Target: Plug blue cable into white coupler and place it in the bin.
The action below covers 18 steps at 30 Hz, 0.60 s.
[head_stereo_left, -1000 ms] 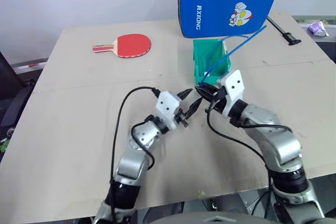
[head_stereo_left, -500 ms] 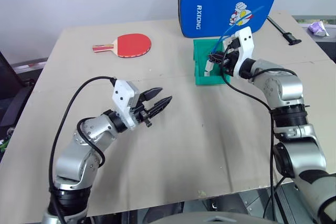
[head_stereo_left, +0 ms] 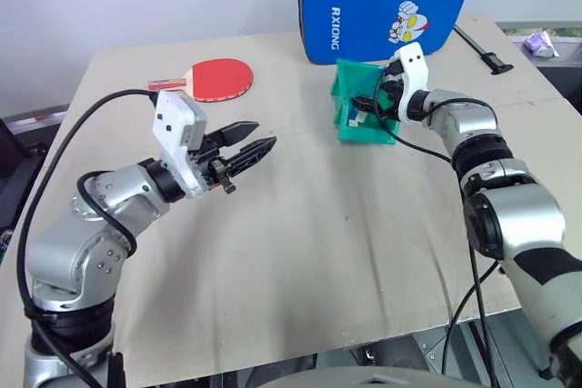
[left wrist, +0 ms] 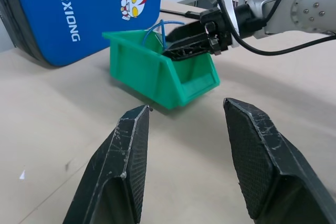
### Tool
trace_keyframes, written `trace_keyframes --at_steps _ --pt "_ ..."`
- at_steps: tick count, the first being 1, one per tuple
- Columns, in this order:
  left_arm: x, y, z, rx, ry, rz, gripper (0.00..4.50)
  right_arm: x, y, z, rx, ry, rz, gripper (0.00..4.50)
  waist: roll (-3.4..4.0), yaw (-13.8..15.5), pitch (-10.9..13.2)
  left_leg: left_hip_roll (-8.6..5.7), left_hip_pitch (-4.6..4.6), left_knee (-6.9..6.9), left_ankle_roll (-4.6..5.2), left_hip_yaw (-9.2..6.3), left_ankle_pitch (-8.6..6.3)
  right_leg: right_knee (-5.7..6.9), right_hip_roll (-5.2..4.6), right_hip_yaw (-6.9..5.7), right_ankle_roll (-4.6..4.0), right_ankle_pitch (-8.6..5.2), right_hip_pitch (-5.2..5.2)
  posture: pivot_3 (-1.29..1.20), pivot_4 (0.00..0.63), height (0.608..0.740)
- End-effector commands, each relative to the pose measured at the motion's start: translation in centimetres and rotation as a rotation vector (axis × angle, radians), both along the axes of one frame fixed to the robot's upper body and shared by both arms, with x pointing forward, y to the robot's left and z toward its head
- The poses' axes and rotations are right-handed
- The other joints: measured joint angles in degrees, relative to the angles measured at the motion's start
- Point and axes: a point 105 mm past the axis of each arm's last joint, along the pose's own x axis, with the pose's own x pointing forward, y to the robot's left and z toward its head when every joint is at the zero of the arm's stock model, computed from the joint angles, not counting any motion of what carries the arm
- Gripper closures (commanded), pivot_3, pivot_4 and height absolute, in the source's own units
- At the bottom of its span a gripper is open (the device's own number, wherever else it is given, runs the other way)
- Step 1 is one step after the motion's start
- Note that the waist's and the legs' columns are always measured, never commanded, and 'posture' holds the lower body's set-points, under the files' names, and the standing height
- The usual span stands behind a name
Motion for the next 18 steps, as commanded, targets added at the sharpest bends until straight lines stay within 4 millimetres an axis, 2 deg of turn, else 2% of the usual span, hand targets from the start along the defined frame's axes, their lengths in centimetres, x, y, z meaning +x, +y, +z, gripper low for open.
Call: trace_keyframes --at_steps 1,2,6,10,15,18 --pt "-0.9 -0.3 0.9 -0.004 -0.048 -0.004 2.2 -0.9 -0.5 2.7 0.024 -0.122 0.072 0.03 0.0 0.01 0.0 0.0 0.0 0.01 0.0 0.01 0.0 -0.01 0.0 0.0 0.0 0.0 0.0 0.0 0.15 0.74" --pt "-1.1 -0.5 0.8 -0.007 -0.047 -0.003 2.2 -1.6 -0.6 2.7 0.038 -0.123 0.103 0.03 0.0 0.08 0.0 0.0 0.0 0.01 0.0 0.0 0.0 0.0 0.0 0.0 0.0 0.0 0.0 0.0 0.15 0.74" --pt "-1.8 -0.9 -0.2 -0.021 -0.028 0.006 2.2 -6.8 -1.5 2.8 0.102 -0.163 0.221 0.03 0.04 0.59 0.0 0.0 -0.12 0.1 0.0 -0.08 0.0 0.03 0.0 -0.03 0.0 0.0 -0.03 0.0 0.15 0.74" --pt "-2.2 0.0 -4.0 0.023 0.042 0.132 2.2 -14.4 -3.8 1.4 0.146 -0.221 0.308 0.03 0.15 0.76 -0.07 -0.01 -0.52 0.23 0.0 -0.07 0.0 0.05 -0.01 -0.03 0.01 0.01 -0.32 0.0 0.15 0.74" --pt "-4.3 0.9 -9.0 0.099 0.129 0.191 2.2 -19.9 -7.0 -5.2 0.109 -0.047 0.298 0.03 0.13 0.96 -0.09 -0.01 -0.44 -0.03 0.02 0.05 -0.01 -0.24 0.01 -0.01 0.01 0.0 -0.33 0.0 0.15 0.74" --pt "-5.2 1.2 -10.1 0.099 0.118 0.213 1.46 -21.4 -9.4 -8.2 0.052 -0.006 0.247 0.0 0.13 1.98 -0.03 -0.01 0.04 -0.68 0.14 0.25 -0.09 -0.21 -0.01 0.21 -0.07 0.16 -0.24 0.0 0.15 0.74"
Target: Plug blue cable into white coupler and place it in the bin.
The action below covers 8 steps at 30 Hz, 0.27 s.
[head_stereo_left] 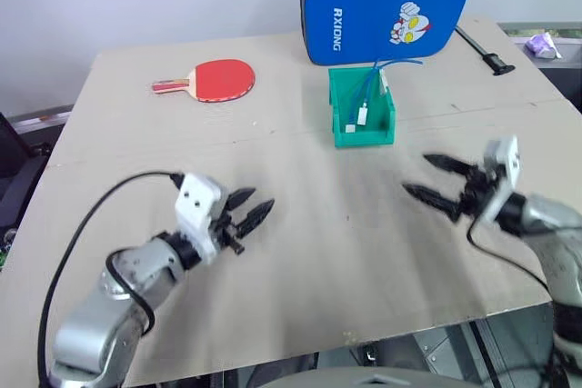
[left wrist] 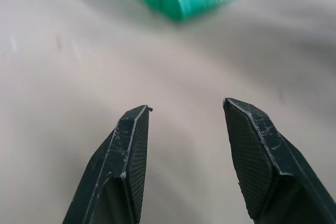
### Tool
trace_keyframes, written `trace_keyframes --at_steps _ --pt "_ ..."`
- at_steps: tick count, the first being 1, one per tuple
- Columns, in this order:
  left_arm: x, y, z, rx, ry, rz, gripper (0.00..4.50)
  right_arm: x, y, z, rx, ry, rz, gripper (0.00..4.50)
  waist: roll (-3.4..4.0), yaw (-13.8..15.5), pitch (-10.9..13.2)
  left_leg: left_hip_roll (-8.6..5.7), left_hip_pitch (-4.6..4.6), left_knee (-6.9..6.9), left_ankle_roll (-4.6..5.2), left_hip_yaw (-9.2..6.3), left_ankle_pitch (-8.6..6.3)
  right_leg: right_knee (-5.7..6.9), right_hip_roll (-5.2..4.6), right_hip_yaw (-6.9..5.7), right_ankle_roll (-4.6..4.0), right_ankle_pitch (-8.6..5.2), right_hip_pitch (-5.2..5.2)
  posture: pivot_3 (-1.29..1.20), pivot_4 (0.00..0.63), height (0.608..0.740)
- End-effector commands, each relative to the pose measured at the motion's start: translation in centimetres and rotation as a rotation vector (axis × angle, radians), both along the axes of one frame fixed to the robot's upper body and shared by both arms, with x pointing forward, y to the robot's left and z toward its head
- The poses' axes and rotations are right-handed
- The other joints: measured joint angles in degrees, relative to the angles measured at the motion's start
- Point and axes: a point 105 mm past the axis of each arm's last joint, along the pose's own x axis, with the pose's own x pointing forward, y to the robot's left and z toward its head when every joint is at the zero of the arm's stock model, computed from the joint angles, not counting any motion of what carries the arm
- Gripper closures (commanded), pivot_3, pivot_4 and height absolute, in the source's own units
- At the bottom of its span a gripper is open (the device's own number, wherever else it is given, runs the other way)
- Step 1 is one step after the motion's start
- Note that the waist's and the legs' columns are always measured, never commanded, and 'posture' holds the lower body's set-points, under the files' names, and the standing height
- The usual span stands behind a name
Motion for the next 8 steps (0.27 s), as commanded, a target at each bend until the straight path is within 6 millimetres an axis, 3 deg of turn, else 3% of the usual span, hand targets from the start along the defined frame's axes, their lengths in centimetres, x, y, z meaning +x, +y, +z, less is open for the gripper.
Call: trace_keyframes --at_steps 1,3,8 --pt "-0.6 0.1 0.0 0.044 -0.077 0.001 1.0 -0.8 -2.1 -0.3 -0.05 -0.092 -0.028 0.0 0.05 0.83 0.05 0.02 0.26 -0.22 0.0 0.12 0.0 -0.07 0.01 0.09 0.01 0.17 0.15 0.0 0.15 0.74" --pt "-0.8 0.7 -1.3 0.108 -0.07 0.049 0.09 -1.2 -3.2 -1.4 -0.109 -0.136 -0.043 0.0 0.06 1.29 0.05 0.06 0.47 -0.23 0.0 0.21 0.0 -0.11 0.04 0.15 0.0 0.39 0.41 0.0 0.15 0.74" --pt "-1.4 1.1 -2.7 0.15 -0.074 0.053 0.01 -2.4 -4.0 -3.6 -0.094 -0.075 -0.007 0.0 0.04 2.24 0.1 0.16 1.21 -0.3 0.01 0.26 -0.01 -0.53 0.21 0.19 -0.01 0.58 1.25 0.0 0.15 0.74"
